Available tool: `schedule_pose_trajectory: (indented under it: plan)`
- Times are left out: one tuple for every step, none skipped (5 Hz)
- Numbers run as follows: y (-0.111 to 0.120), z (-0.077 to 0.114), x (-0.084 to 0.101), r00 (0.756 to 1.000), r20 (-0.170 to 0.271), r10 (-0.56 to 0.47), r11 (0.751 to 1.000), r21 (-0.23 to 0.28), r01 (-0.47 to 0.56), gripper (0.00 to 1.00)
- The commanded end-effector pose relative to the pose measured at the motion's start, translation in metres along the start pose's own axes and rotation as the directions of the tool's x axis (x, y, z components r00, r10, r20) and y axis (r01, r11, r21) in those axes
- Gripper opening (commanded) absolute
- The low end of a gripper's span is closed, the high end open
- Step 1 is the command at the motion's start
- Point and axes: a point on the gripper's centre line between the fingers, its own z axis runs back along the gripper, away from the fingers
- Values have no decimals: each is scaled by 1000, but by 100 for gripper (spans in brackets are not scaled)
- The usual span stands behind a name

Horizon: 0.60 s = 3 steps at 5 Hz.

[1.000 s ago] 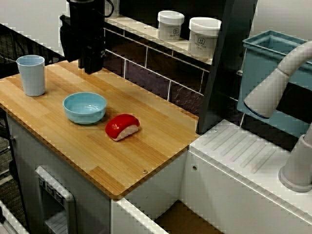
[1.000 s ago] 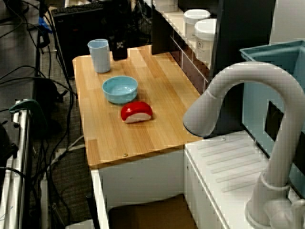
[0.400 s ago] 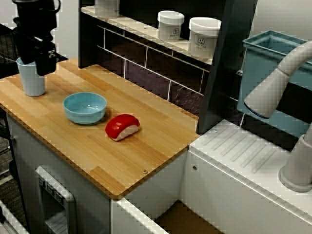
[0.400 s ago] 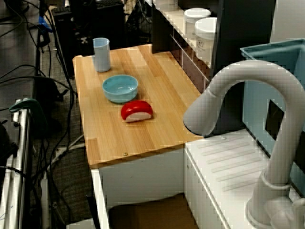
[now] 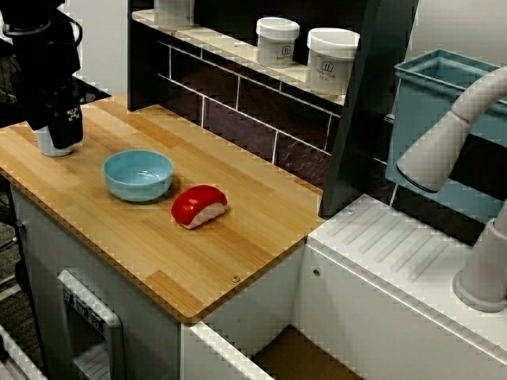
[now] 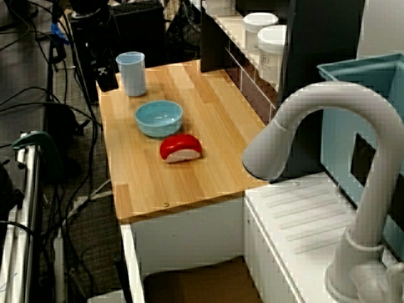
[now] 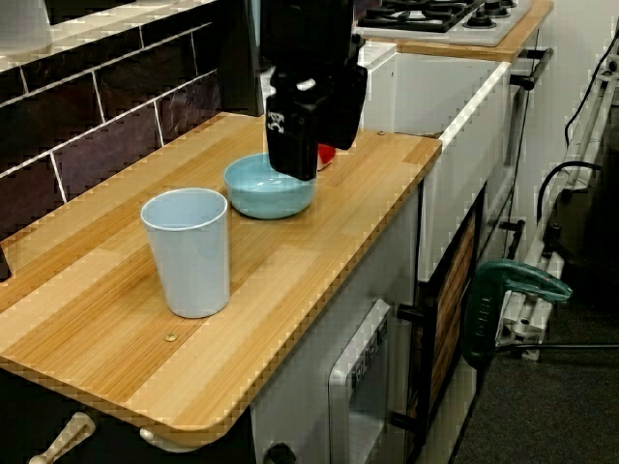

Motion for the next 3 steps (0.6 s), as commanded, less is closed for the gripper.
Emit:
schedule_pose_trajectory:
  plan:
    - [-32,-30,13,999,16,-49,998,46,48,100]
    - [-46,-42,16,998,15,-68,995,74,66,100]
    - [-47,-46,15,998,2,-70,995,68,69,100]
